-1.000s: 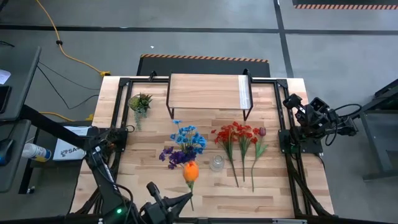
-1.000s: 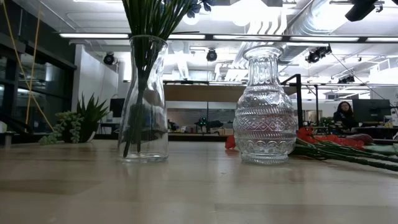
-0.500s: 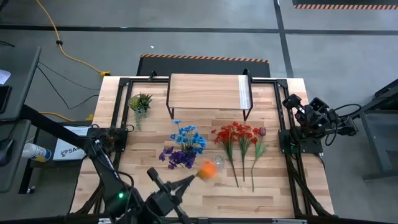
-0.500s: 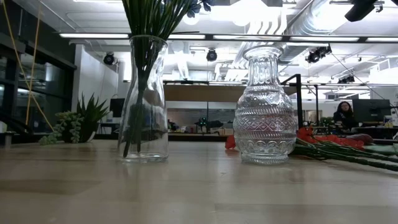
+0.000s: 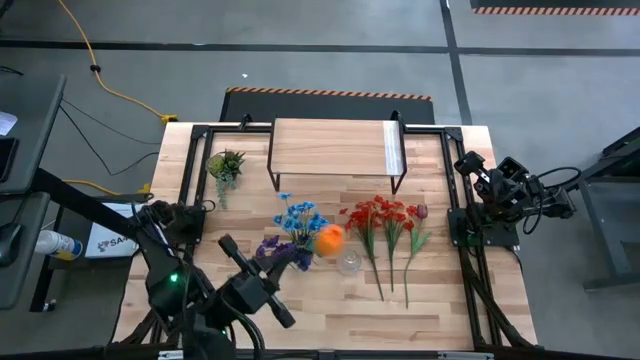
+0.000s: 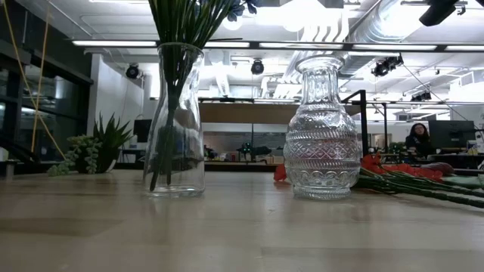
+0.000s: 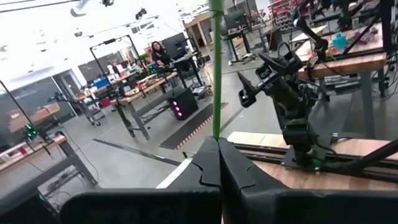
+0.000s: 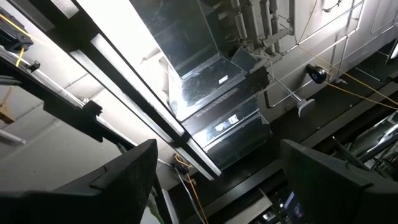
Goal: Pick and place flowers into a vace then onto a shelf
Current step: Put the orange flower into the left transparent flower vase
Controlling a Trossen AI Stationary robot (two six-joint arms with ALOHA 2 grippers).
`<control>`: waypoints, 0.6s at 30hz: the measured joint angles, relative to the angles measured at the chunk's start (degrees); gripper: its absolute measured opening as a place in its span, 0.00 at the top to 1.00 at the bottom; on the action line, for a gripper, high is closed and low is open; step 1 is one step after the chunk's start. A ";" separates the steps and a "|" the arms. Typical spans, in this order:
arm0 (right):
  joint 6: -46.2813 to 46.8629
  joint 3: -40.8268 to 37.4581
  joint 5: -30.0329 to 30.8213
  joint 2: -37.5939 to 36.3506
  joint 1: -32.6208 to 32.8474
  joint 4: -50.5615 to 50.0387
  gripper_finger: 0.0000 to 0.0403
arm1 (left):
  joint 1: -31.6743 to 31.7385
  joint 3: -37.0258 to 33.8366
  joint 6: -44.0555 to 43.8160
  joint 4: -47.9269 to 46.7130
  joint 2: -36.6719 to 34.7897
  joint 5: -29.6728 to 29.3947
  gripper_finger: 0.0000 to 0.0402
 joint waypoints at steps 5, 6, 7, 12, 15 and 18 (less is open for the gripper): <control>0.00 0.01 0.13 0.01 -0.01 -0.17 0.19 | -0.02 0.00 -6.44 -8.59 -2.10 0.02 0.95; 0.00 0.02 0.13 0.02 0.00 -0.18 0.19 | -0.02 0.00 -8.29 -10.46 -2.51 0.02 0.95; 0.00 0.00 0.15 0.02 0.00 -0.20 0.19 | -0.02 0.00 -10.19 -12.59 -2.90 0.02 0.95; -0.02 0.02 0.20 0.00 0.00 -0.20 0.19 | -0.02 0.00 -19.31 -22.48 -4.38 0.03 0.95; -0.02 0.00 0.21 0.00 -0.01 -0.22 0.19 | -0.02 0.00 -24.15 -27.88 -5.12 0.04 0.95; -0.02 0.01 0.64 0.01 -0.01 -0.22 0.19 | -0.02 0.00 -28.34 -32.52 -5.87 0.00 0.95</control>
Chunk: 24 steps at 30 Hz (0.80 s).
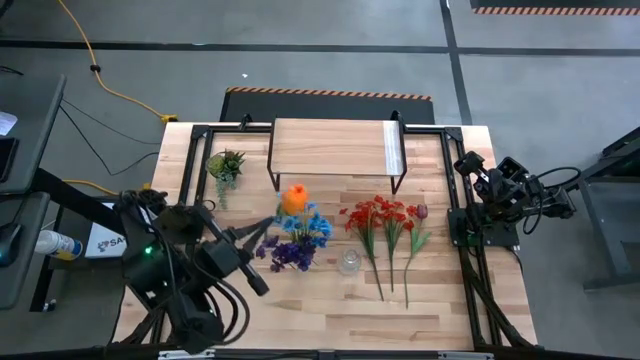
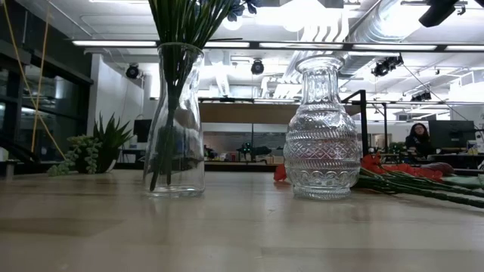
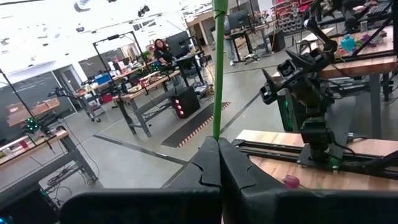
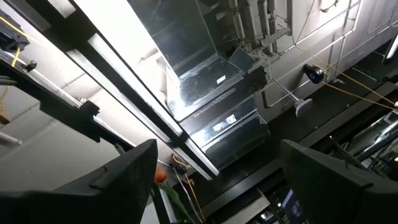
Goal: Pick and place flowers into a vace then onto a shelf
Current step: Put the orange flower into the left transparent flower vase
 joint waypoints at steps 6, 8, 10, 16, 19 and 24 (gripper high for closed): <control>-1.05 0.01 0.33 0.00 0.01 0.00 0.19 | 0.00 0.00 -3.01 -4.08 -0.68 -0.01 0.95; -1.08 0.00 1.05 -0.01 0.01 0.02 0.19 | 0.00 -0.02 -2.71 -4.09 -1.10 0.06 0.95; -1.76 0.01 1.15 0.00 -0.01 0.02 0.19 | 0.00 -0.02 -2.65 -4.09 -1.78 -0.05 0.95; -2.20 0.01 1.13 0.01 0.01 0.10 0.19 | 0.00 -0.02 -1.34 -4.07 -3.66 -0.04 0.95; -2.39 0.00 1.13 -0.01 0.00 0.17 0.19 | 0.00 -0.02 -0.59 -4.07 -4.48 -0.07 0.95; -2.60 0.01 1.40 -0.01 0.01 0.24 0.19 | 0.00 -0.02 1.18 -4.05 -5.54 -0.07 0.95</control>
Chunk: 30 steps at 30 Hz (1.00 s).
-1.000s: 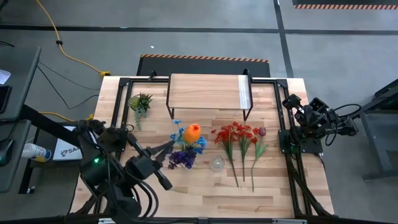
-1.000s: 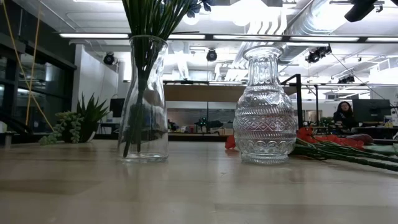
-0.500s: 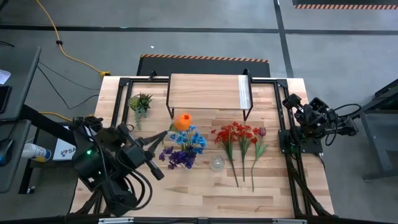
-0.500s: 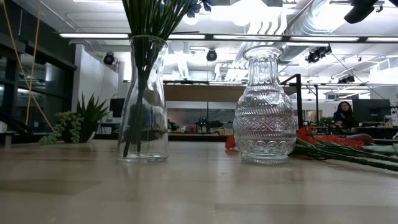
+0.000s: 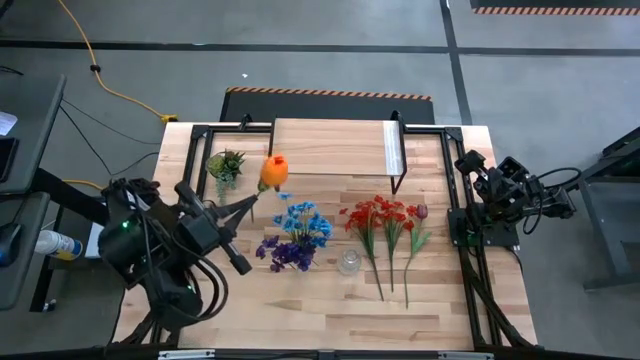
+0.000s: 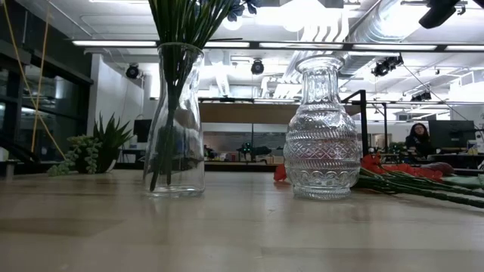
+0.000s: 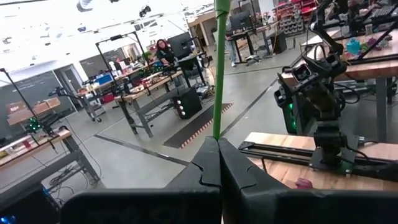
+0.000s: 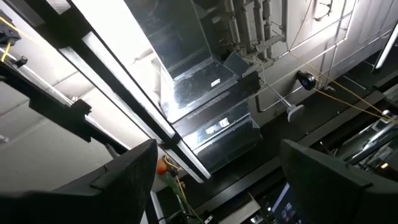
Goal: Pick and place flowers into a vace then onto a shelf
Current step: Put the orange flower into the left transparent flower vase
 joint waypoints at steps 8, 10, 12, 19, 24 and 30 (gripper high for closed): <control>-0.26 0.00 1.27 0.01 -0.01 0.00 0.19 | 0.00 0.00 1.32 0.00 -2.57 -0.03 0.95; -1.03 0.00 1.39 0.02 0.00 0.00 0.19 | 0.00 0.01 1.51 0.00 -2.88 -0.09 0.95; -1.52 0.00 1.91 0.00 0.00 0.00 0.19 | 0.00 0.02 1.51 0.00 -2.84 -0.09 0.95; -3.06 0.00 2.98 0.02 -0.02 0.00 0.19 | 0.00 -2.20 -1.36 0.03 -2.75 0.09 0.95; -3.67 0.00 3.18 0.00 -0.02 -0.02 0.19 | 0.00 -4.89 -6.05 -0.01 -2.78 0.07 0.95; -3.69 -0.01 3.16 0.01 -0.02 -0.02 0.19 | 0.00 -7.92 -12.09 0.02 -2.73 0.08 0.95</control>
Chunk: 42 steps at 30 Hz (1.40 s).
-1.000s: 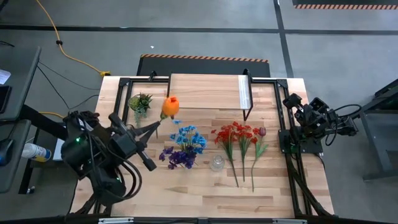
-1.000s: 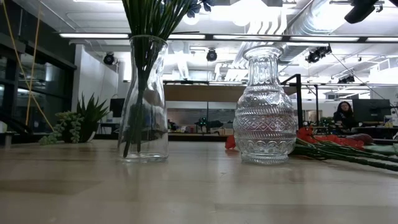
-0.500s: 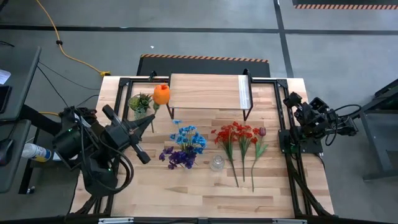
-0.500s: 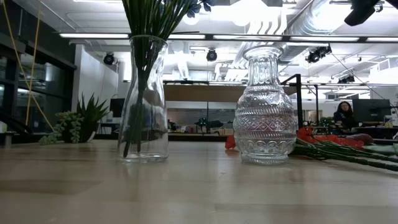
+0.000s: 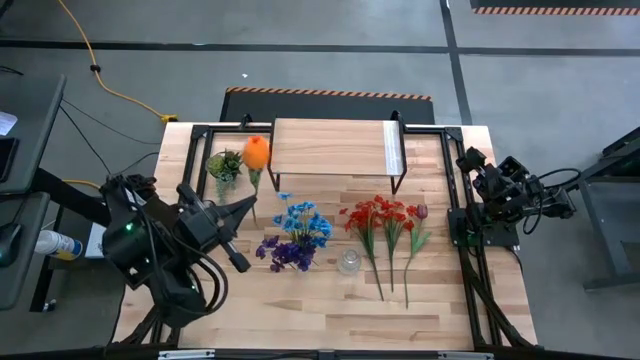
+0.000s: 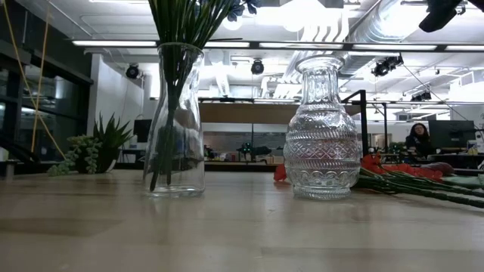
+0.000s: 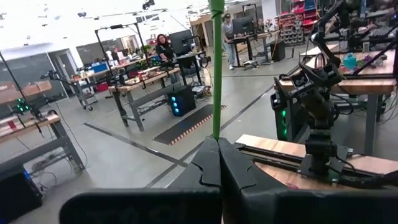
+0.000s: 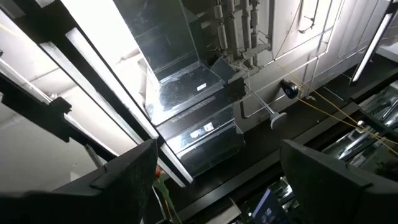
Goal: Pick and place flowers into a vace then onto a shelf
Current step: Put the orange flower into the left transparent flower vase
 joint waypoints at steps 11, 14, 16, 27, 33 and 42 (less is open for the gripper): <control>-0.01 0.00 -0.01 0.00 0.00 -0.16 0.19 | 0.00 -8.27 -12.64 -0.03 0.00 0.01 0.95; 0.04 -0.01 -0.02 -0.01 0.00 -0.17 0.19 | 0.02 -10.59 -15.76 -0.01 0.00 -0.02 0.95; 0.06 0.01 -0.02 0.01 0.00 -0.17 0.19 | 0.02 -11.85 -17.60 -0.01 0.02 0.01 0.95; 0.18 0.01 -0.02 0.01 0.02 -0.23 0.19 | 0.04 -15.18 -23.75 2.14 0.07 -0.01 0.95; 0.02 -0.02 0.39 0.01 0.02 -1.08 0.19 | 0.04 -15.18 -20.30 7.80 0.07 -0.09 0.95; -1.27 0.01 1.51 0.01 0.00 -1.75 0.19 | 0.96 -15.09 -3.70 26.71 1.31 -0.30 0.95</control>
